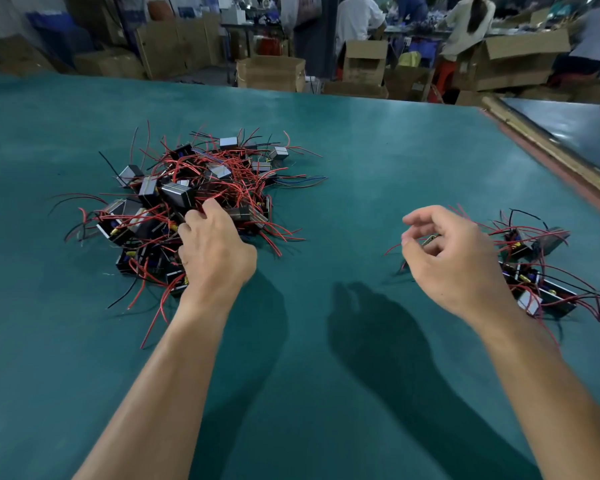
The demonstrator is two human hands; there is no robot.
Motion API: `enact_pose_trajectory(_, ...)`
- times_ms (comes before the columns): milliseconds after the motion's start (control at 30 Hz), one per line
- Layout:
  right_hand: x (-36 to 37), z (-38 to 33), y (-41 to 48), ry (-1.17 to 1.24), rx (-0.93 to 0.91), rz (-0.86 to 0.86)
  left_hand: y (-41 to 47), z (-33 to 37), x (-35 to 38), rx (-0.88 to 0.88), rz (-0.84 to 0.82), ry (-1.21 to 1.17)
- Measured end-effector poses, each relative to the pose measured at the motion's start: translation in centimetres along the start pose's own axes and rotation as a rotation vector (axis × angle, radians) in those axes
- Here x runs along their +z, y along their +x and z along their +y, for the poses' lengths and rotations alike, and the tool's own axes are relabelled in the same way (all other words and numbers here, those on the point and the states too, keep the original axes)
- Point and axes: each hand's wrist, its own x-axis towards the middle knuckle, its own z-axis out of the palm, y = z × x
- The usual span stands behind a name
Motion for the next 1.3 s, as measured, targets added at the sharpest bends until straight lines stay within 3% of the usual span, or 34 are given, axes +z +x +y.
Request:
enact_pose_trajectory(167, 0.2, 0.3, -0.1, 0.009, -0.023, -0.062, 0.4, -0.3, 0.8, 0.116, 0.080, -0.079)
enact_pose_trajectory(267, 0.2, 0.2, -0.1, 0.019, -0.022, -0.099, -0.6, 0.8, 1.0, 0.137, 0.025, -0.359)
enact_pose_trajectory(433, 0.5, -0.1, -0.4, 0.010, -0.059, -0.195, -3.4, 3.6, 1.5, 0.234, -0.392, -0.835)
enact_pose_trajectory(533, 0.3, -0.3, -0.6, 0.007, -0.083, -0.383, -4.5, 4.0, 1.5, 0.327, -0.632, -0.916)
enact_pose_trajectory(633, 0.4, -0.8, -1.1, -0.056, -0.125, -0.580, -4.6, 3.8, 1.3, 0.418, -0.735, -0.892)
enact_pose_trajectory(767, 0.7, -0.7, -1.0, -0.083, -0.162, -0.573, -4.1, 3.6, 1.5, 0.365, -0.634, -0.841)
enact_pose_trajectory(900, 0.6, 0.1, -0.6, -0.140, -0.158, -0.536, -2.3, 2.6, 2.3, 0.110, -0.193, -0.686)
enact_pose_trajectory(967, 0.6, 0.2, -0.6, -0.117, -0.147, -0.524, -1.6, 2.0, 2.3, -0.010, -0.063, -0.648)
enact_pose_trajectory(1200, 0.8, 0.4, -0.7, -0.123, -0.109, -0.538, -0.6, 1.0, 3.2, -0.078, -0.298, -0.603)
enact_pose_trajectory(1300, 0.8, 0.5, -0.7, -0.122, -0.100, -0.554, -0.6, 0.9, 3.4, -0.077, -0.273, -0.655)
